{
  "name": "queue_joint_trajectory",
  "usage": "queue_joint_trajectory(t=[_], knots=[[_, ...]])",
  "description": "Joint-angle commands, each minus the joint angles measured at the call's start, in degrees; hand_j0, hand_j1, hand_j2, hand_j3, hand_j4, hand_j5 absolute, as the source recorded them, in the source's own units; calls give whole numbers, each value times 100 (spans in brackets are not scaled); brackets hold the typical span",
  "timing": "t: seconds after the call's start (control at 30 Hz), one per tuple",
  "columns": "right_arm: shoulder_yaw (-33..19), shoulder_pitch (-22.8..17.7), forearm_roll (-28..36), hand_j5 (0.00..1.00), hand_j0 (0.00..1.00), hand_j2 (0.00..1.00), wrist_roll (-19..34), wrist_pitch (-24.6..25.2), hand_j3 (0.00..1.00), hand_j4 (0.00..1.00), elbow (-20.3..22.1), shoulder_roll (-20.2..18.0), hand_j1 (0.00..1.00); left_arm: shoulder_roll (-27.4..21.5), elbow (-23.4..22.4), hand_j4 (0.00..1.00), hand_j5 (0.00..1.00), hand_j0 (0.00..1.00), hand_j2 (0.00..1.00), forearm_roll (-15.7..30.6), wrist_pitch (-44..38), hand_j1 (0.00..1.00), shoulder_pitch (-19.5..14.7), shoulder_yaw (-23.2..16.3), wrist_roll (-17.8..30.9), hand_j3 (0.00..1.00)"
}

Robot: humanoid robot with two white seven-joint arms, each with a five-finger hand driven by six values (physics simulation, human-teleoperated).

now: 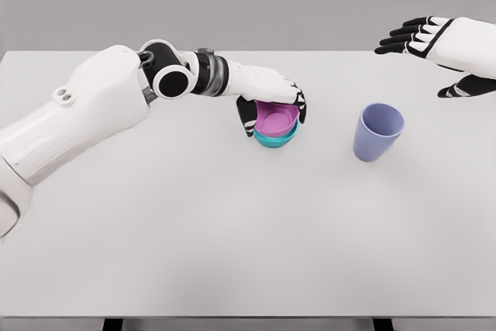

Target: Stacking bowl and cup with both arms

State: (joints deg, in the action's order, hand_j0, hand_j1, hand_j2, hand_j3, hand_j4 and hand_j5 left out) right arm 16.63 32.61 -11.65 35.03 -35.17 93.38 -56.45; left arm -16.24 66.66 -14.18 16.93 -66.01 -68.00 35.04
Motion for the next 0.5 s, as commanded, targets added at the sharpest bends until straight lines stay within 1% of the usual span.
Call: queue_joint_trajectory(t=[0.0, 0.37, 0.4, 0.43, 0.47], knots=[[-2, 0, 31, 100, 100, 100, -3, 17, 100, 100, -4, -6, 100, 6, -39, 70, 70, 70, 70, 12, -5, 70, 9, 6, -4, 70], [-2, 0, 31, 100, 100, 100, -3, 17, 100, 100, -4, -6, 100, 15, -92, 72, 72, 72, 72, 21, -5, 72, 35, 15, -4, 72], [-2, 0, 31, 100, 100, 100, -3, 17, 100, 100, -4, -6, 100, 15, -92, 74, 74, 74, 74, 12, -5, 74, 44, 15, -4, 74], [-2, 0, 31, 100, 100, 100, -3, 17, 100, 100, -4, -6, 100, 15, -92, 80, 80, 80, 80, 12, -5, 80, 35, 15, -4, 80], [-2, 0, 31, 100, 100, 100, -3, 17, 100, 100, -4, -6, 100, 15, -92, 94, 94, 94, 94, 3, -5, 94, 35, 15, -4, 94]])
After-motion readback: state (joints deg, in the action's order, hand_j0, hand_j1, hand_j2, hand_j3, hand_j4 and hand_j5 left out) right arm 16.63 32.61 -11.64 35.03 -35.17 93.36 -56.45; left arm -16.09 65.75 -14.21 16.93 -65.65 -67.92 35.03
